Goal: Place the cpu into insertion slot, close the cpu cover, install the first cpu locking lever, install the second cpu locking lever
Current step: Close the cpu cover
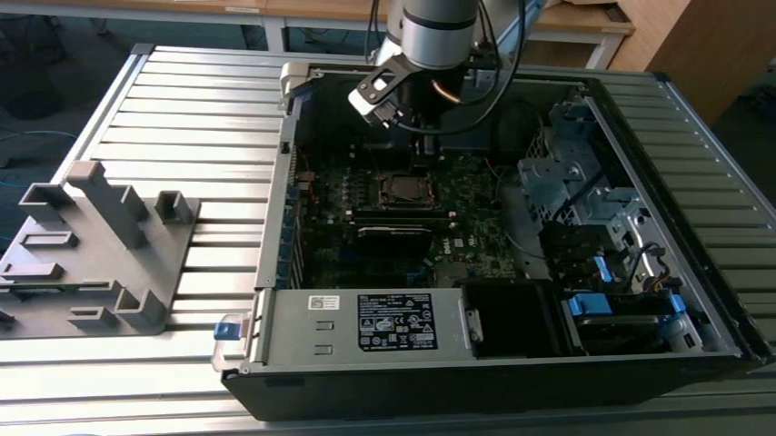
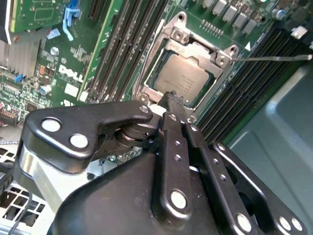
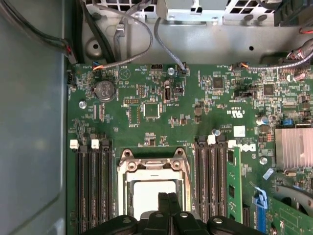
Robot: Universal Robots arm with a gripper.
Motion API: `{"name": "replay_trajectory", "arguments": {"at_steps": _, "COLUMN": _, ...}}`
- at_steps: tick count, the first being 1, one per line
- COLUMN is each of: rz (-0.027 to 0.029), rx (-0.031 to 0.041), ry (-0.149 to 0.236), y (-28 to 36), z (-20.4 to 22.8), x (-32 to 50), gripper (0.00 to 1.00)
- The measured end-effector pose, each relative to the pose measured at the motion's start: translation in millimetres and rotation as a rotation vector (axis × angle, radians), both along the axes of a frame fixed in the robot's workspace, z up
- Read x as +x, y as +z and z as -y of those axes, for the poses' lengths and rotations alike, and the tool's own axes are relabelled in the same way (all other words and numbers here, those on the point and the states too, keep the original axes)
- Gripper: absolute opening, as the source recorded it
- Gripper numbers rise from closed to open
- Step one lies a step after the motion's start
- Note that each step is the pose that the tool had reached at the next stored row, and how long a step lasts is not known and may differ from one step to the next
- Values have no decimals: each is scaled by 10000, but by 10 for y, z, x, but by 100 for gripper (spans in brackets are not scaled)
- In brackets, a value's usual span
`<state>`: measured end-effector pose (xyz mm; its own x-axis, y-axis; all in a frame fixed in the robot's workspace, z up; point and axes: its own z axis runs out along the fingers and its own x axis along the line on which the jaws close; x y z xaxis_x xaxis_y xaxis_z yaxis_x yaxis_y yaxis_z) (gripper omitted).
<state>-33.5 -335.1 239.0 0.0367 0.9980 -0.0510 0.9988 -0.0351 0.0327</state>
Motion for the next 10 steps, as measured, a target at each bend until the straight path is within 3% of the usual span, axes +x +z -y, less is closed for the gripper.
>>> {"name": "replay_trajectory", "arguments": {"at_steps": 10, "rz": 1, "rx": 1, "ry": 136, "y": -1, "z": 0, "x": -6, "gripper": 10}}
